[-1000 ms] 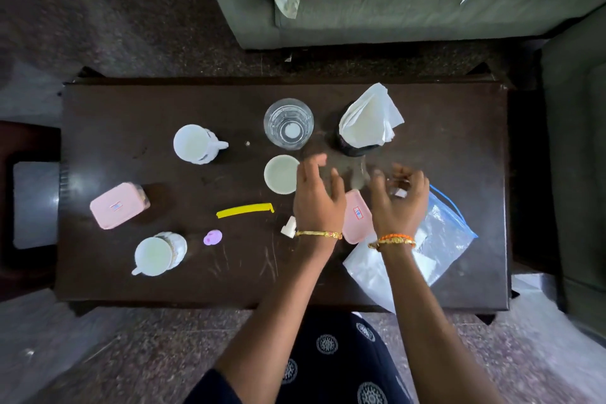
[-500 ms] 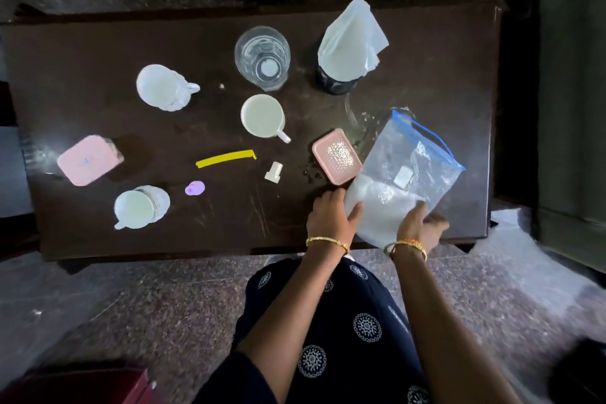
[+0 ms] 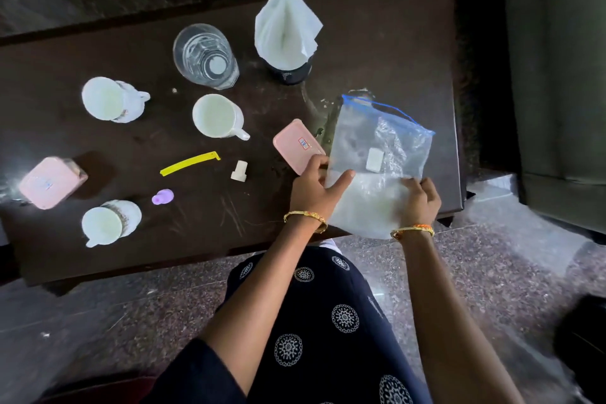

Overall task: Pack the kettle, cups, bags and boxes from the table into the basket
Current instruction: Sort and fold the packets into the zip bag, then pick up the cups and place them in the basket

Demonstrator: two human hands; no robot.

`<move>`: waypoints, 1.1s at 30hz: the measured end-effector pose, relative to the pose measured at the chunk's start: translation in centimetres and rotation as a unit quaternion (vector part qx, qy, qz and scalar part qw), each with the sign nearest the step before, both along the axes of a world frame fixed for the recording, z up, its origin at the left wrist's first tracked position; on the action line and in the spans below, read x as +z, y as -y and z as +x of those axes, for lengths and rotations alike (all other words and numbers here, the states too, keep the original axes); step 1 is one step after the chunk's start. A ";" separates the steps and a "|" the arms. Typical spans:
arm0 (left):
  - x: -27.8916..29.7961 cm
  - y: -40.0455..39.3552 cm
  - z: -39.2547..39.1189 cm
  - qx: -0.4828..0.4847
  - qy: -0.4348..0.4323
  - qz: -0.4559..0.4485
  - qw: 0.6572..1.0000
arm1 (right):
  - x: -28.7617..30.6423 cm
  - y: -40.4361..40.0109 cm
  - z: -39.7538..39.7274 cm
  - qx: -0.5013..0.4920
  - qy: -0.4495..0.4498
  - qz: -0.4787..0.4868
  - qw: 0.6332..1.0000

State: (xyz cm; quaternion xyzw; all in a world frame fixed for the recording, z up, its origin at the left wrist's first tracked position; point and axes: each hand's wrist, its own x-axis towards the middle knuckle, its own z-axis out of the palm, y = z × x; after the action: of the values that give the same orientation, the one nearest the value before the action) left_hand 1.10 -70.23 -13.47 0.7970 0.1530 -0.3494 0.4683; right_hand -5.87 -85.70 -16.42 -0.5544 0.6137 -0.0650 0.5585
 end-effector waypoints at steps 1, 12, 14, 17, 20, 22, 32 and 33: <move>-0.1 0.1 0.0 -0.015 0.013 0.017 1.000 | 0.0 0.2 0.0 0.021 -0.003 -0.015 1.000; -3.6 2.8 -2.4 -0.134 0.068 0.222 0.963 | -2.7 0.9 1.7 0.141 -0.105 -0.285 0.942; -3.9 2.9 -2.4 -0.131 0.070 0.234 0.961 | -2.9 0.6 2.0 0.136 -0.146 -0.303 0.932; -3.8 2.1 -2.3 -0.088 0.067 0.224 0.968 | -2.2 0.2 2.4 0.138 -0.242 -0.311 0.909; -3.0 -0.2 -2.7 -0.042 0.086 0.196 0.976 | -0.5 -1.6 3.1 0.159 -0.241 -0.362 0.886; -2.1 -2.7 -3.1 -0.023 0.120 0.192 0.974 | 1.0 -4.1 3.7 0.206 -0.167 -0.398 0.879; 0.5 -17.0 5.8 0.327 0.269 0.221 0.879 | 2.6 -19.2 12.5 0.448 0.095 -0.205 0.865; 0.0 -18.5 7.6 0.375 0.237 0.201 0.873 | 2.1 -20.6 13.5 0.456 0.070 -0.195 0.866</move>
State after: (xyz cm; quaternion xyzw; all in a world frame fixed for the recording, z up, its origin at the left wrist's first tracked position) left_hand 8.65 -51.77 -13.47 0.8154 0.3922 0.0899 0.4163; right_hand 7.62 -65.13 -14.34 -0.8638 0.2269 0.0398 0.4481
